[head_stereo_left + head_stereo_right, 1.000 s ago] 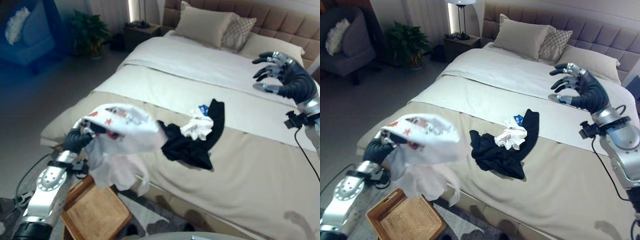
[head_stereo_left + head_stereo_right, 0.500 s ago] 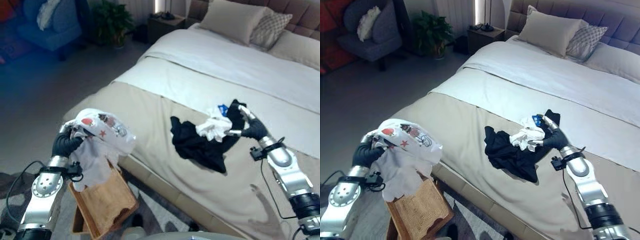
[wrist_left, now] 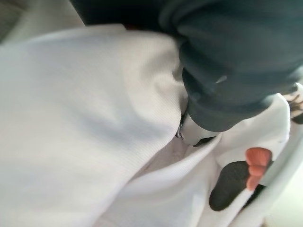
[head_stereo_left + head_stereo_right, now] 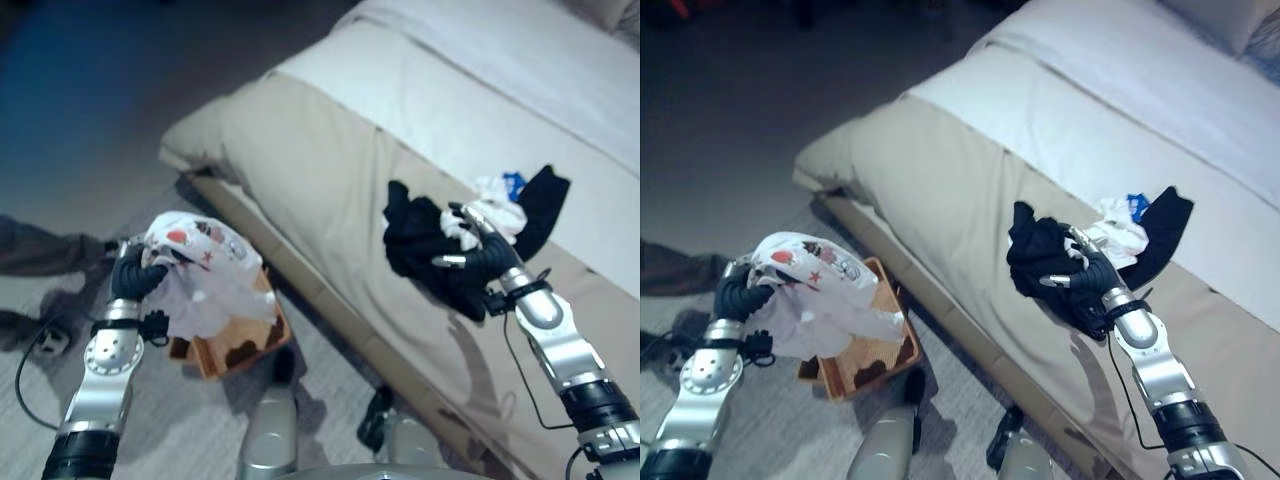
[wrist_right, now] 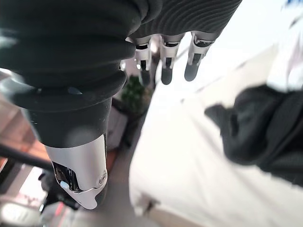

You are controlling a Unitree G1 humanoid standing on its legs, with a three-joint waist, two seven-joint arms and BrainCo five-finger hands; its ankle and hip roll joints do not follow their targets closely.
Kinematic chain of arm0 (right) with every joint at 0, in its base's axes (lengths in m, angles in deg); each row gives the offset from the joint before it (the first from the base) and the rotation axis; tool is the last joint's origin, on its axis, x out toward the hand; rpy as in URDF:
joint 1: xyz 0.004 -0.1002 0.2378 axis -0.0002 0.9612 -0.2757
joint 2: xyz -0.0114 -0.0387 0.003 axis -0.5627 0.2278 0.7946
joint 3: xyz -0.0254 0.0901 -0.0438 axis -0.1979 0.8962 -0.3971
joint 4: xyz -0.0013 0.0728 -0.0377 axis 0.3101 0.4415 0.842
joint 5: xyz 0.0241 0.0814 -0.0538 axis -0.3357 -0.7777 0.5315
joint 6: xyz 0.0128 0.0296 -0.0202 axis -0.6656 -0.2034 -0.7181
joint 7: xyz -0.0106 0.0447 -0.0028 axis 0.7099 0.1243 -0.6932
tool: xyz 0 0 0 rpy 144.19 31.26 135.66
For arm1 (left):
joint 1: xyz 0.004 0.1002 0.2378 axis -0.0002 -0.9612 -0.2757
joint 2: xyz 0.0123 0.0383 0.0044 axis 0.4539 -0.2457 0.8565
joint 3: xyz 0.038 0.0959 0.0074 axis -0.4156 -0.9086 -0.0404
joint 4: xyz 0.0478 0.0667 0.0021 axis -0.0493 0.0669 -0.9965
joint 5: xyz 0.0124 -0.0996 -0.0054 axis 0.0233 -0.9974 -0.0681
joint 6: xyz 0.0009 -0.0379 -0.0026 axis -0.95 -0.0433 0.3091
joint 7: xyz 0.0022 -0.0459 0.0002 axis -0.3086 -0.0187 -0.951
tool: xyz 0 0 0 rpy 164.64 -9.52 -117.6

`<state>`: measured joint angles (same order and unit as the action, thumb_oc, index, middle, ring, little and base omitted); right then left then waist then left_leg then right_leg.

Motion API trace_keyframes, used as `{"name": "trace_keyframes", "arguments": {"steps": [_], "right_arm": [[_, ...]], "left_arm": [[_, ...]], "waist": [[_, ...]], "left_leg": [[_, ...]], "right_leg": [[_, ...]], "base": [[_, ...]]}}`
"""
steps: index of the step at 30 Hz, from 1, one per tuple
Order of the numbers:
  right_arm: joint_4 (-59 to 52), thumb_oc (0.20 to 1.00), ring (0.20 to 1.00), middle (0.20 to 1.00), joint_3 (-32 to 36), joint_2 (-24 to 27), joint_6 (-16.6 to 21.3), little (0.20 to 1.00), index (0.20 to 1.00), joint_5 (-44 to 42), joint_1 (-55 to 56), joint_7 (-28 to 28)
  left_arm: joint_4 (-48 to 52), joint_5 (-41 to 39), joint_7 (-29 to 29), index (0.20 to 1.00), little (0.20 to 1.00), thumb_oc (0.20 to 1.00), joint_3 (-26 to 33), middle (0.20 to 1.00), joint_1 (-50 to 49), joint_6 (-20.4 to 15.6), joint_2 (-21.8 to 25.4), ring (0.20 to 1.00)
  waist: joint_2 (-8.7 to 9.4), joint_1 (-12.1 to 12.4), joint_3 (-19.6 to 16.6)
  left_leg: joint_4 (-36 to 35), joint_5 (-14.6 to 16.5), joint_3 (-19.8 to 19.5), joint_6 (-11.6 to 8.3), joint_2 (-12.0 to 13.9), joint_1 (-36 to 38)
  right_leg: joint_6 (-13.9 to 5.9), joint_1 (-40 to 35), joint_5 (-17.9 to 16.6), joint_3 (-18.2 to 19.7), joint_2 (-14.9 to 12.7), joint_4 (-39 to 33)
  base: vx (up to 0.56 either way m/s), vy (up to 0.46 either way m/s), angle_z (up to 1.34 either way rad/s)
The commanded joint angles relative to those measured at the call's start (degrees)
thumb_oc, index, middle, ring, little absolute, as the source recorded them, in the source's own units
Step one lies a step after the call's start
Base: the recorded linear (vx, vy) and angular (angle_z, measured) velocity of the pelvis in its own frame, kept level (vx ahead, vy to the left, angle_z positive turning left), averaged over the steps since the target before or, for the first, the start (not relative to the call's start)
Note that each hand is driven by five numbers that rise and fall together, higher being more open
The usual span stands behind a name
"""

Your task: Pick up clothes into the bucket

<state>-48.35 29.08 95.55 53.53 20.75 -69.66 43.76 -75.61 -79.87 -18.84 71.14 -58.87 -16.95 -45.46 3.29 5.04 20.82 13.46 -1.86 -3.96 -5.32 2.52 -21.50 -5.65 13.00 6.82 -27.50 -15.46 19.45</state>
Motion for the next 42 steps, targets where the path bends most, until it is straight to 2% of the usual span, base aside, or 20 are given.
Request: {"name": "trace_keyframes", "arguments": {"steps": [1,2,5,6,13,22,32,35,42], "right_arm": [[-3.1,1.000,1.000,1.000,-2.6,-1.2,3.6,1.000,1.000,-1.3,-3.0,-2.2],[-2.9,1.000,1.000,1.000,-3.8,-2.3,4.0,1.000,1.000,-2.7,-4.2,-3.2],[-3.1,1.000,1.000,1.000,-4.7,-2.7,4.5,1.000,1.000,-3.1,-5.5,-4.2],[-3.7,1.000,1.000,1.000,-5.6,-2.8,4.9,1.000,1.000,-3.3,-6.5,-5.2],[-5.5,1.000,1.000,1.000,-7.9,-2.3,6.7,1.000,1.000,-2.9,-10.7,-9.3],[-7.5,1.000,1.000,1.000,-8.5,-0.9,8.3,1.000,1.000,-3.0,-13.7,-12.4],[-9.1,1.000,1.000,1.000,-8.2,-0.9,8.6,1.000,1.000,-3.0,-15.3,-13.7],[-9.4,1.000,1.000,1.000,-8.1,-0.9,8.8,1.000,1.000,-2.8,-15.6,-13.8],[-10.4,1.000,1.000,1.000,-9.4,-0.2,9.6,1.000,1.000,-3.1,-16.5,-13.6]], "left_arm": [[0.9,0.9,5.1,0.200,0.200,0.200,1.9,0.200,2.9,-3.5,1.0,0.200],[-1.8,-1.2,8.2,0.200,0.200,0.200,1.9,0.200,4.7,-4.1,-0.4,0.200],[-3.8,-2.5,10.9,0.200,0.200,0.200,1.7,0.200,6.6,-4.9,-0.8,0.200],[-6.3,-3.6,13.6,0.200,0.200,0.200,1.5,0.200,9.0,-5.4,-0.8,0.200],[-15.0,-5.5,21.4,0.200,0.200,0.200,0.2,0.200,16.1,-6.7,1.1,0.200],[-23.3,-8.0,23.7,0.200,0.200,0.200,-2.9,0.200,23.2,-6.8,4.5,0.200],[-20.7,-10.2,24.5,0.200,0.200,0.200,-4.3,0.200,26.4,-8.5,2.0,0.200],[-21.5,-9.6,25.0,0.200,0.200,0.200,-4.9,0.200,27.5,-7.9,1.9,0.200],[-32.7,-10.6,25.9,0.200,0.200,0.200,-5.9,0.200,31.8,-5.7,4.5,0.200]], "waist": [[1.97,0.0,-1.6],[2.27,0.0,-0.4],[2.54,0.1,0.6],[2.93,-0.2,1.1],[4.42,-1.5,3.6],[5.91,-4.1,5.0],[6.84,-5.4,5.5],[7.07,-6.0,5.4],[7.77,-7.8,4.4]], "left_leg": [[6.9,2.8,2.3,0.55,4.5,-3.2],[8.5,3.1,2.0,0.92,4.6,-5.8],[10.8,3.6,1.8,1.04,4.7,-9.3],[13.2,5.8,1.2,0.84,4.8,-11.9],[17.4,6.6,0.5,1.07,4.9,-20.3],[18.9,6.4,0.2,1.42,5.2,-27.4],[21.1,7.5,-0.3,2.24,5.0,-31.8],[22.3,8.0,-0.3,2.59,4.8,-33.5],[26.5,9.5,-0.8,3.16,5.2,-38.0]], "right_leg": [[-3.29,-0.1,-4.8,1.8,-4.5,1.4],[-3.09,2.9,-4.3,2.3,-4.7,3.5],[-2.93,6.5,-3.5,2.8,-5.1,6.0],[-3.48,9.2,-1.5,4.0,-5.0,8.8],[-3.25,17.6,-0.5,4.6,-5.1,13.1],[-3.55,25.5,-1.1,5.6,-5.0,14.9],[-3.98,30.8,-1.2,7.1,-5.0,16.6],[-4.15,32.7,-1.3,7.6,-4.9,17.5],[-4.22,37.7,-0.9,9.4,-4.4,20.3]], "base": [[-0.10,0.024,0.14],[-0.11,0.020,0.09],[-0.06,0.009,0.09],[0.01,-0.005,0.10],[-0.05,0.003,0.06],[-0.02,-0.004,0.00],[0.01,0.003,-0.03],[0.00,0.014,-0.03],[0.00,0.032,-0.07]]}}
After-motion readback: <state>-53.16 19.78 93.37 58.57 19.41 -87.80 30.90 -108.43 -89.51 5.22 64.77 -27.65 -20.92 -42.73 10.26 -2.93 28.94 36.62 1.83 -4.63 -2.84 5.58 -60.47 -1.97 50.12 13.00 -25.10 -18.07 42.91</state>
